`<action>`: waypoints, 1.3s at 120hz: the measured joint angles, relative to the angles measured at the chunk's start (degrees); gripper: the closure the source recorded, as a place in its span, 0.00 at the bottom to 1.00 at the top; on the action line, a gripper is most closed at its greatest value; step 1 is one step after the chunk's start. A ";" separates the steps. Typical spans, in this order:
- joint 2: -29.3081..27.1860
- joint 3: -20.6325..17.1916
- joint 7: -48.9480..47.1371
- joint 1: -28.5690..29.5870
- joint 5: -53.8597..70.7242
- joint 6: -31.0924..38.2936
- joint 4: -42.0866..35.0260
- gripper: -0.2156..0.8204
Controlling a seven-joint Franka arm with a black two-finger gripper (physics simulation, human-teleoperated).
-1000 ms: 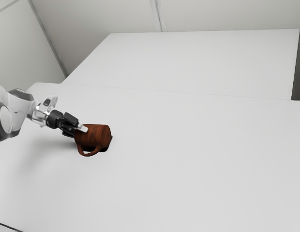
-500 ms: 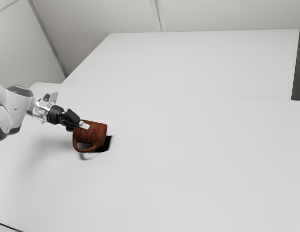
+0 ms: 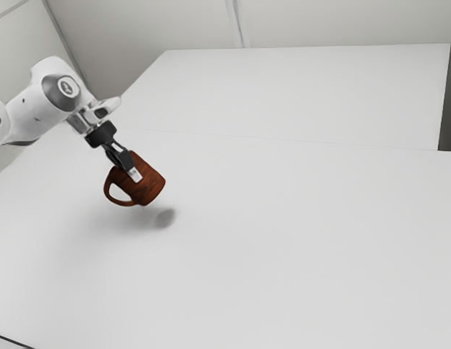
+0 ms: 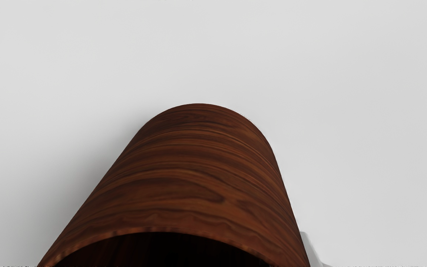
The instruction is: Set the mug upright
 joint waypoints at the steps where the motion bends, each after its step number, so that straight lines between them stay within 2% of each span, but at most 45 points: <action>1: -0.24 0.00 -0.15 -0.32 0.49 0.47 -0.27 0.97; 15: -3.51 -0.86 -2.56 -3.36 6.94 6.51 -4.96 0.97; 36: -8.34 -4.01 -6.77 -4.75 12.86 13.56 -11.22 0.97; 67: -14.49 -8.29 -13.00 -4.28 16.59 20.63 -20.09 0.97; 100: -14.65 -10.33 -18.92 -3.89 17.97 24.70 -24.05 0.97; 127: -12.04 -11.91 -23.43 -3.90 18.96 21.71 -23.83 0.96; 146: -12.00 -12.33 -25.55 -4.22 19.27 20.22 -23.80 0.63; 156: -12.37 -12.50 -26.43 -4.15 19.30 19.76 -23.80 0.49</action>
